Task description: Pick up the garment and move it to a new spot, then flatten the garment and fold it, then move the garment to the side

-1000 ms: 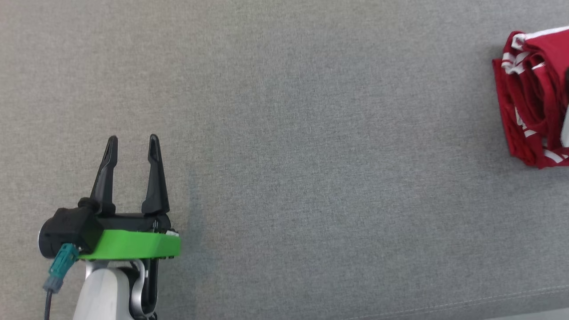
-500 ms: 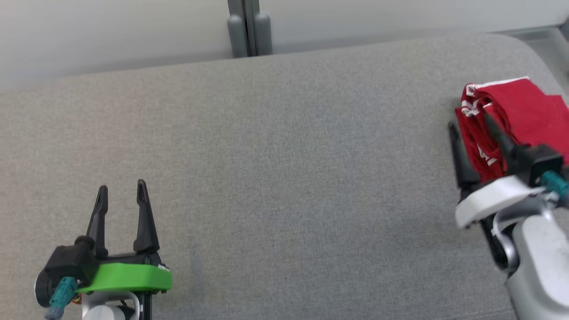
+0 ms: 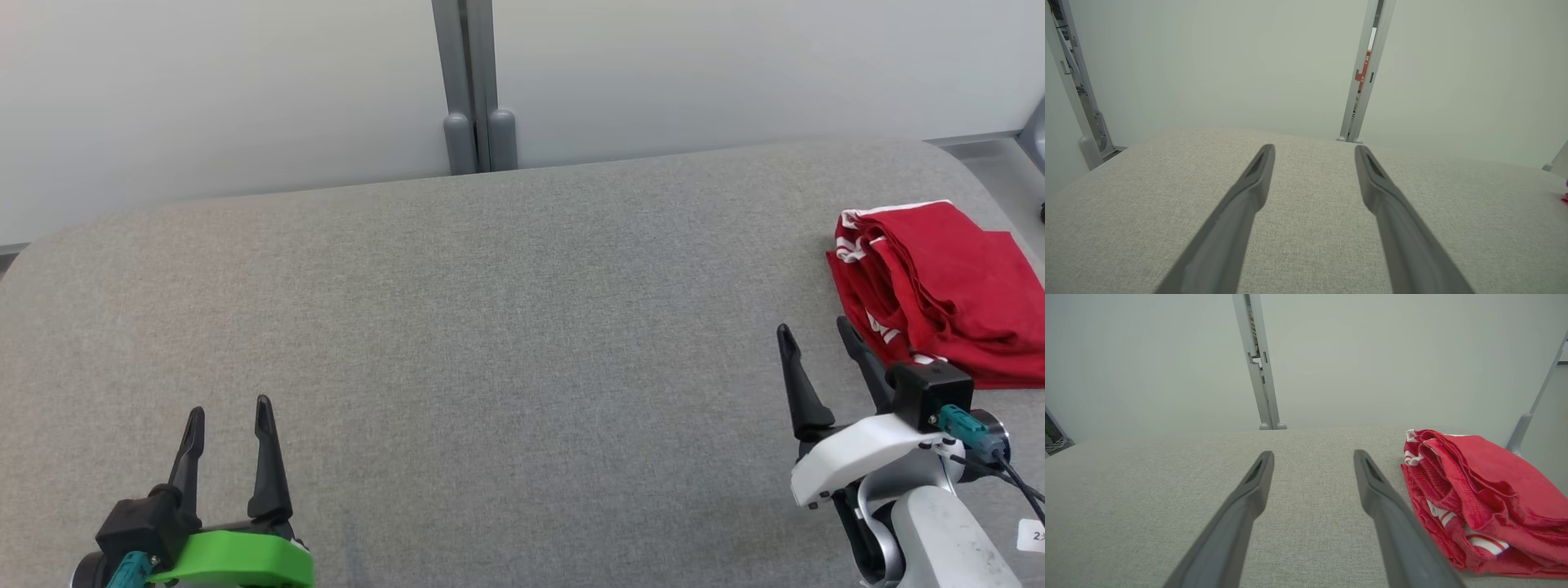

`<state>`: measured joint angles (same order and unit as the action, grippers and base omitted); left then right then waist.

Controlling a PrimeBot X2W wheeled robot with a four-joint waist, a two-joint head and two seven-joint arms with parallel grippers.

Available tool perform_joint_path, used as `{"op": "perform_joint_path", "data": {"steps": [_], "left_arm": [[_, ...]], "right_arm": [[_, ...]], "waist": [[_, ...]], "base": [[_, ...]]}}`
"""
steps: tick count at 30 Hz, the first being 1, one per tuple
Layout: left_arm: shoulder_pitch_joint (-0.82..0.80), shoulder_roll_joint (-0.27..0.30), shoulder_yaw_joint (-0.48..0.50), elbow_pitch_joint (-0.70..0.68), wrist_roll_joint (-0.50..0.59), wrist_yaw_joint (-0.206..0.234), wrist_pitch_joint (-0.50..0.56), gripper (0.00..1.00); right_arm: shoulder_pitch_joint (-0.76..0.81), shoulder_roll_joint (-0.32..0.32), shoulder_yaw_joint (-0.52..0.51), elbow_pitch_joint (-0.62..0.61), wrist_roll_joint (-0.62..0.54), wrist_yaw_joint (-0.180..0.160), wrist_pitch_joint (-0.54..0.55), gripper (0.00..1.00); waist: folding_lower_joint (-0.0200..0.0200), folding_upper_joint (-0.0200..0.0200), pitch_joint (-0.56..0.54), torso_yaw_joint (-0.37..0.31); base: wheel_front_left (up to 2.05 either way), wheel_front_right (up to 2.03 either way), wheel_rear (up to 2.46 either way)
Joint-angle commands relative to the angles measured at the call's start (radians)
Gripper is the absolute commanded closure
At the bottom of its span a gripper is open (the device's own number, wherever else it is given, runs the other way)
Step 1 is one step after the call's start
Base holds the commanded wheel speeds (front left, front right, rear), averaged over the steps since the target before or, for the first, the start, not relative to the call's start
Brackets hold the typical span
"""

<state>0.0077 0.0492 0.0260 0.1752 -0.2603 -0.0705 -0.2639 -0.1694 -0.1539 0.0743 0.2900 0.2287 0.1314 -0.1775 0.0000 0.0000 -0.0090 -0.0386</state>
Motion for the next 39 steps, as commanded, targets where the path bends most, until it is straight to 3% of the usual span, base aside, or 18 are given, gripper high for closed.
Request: {"op": "perform_joint_path", "data": {"steps": [1,37,38,39], "left_arm": [[0.015,0.003,0.0,0.007,-0.007,-0.003,0.0,0.0],[0.023,0.003,-0.007,0.048,0.015,-0.022,0.0,0.0],[0.018,0.0,-0.007,0.053,0.014,-0.017,0.001,1.0],[0.02,-0.001,-0.007,0.063,0.014,-0.017,0.001,1.0]], "right_arm": [[0.01,0.005,0.004,0.01,-0.004,-0.002,0.005,0.0],[-0.008,0.019,0.023,0.067,0.005,-0.002,0.013,0.0],[0.0,0.018,0.023,0.068,0.006,0.0,0.013,1.0],[0.004,0.019,0.024,0.076,0.006,0.0,0.014,1.0]], "waist": [[0.0,0.0,-0.009,0.005],[0.0,0.0,-0.017,0.007],[0.0,0.0,-0.017,0.007],[0.0,0.0,-0.017,0.007]], "base": [[0.0,0.0,0.0],[0.0,0.0,0.0],[0.0,0.0,0.0],[0.0,0.0,0.0]]}}
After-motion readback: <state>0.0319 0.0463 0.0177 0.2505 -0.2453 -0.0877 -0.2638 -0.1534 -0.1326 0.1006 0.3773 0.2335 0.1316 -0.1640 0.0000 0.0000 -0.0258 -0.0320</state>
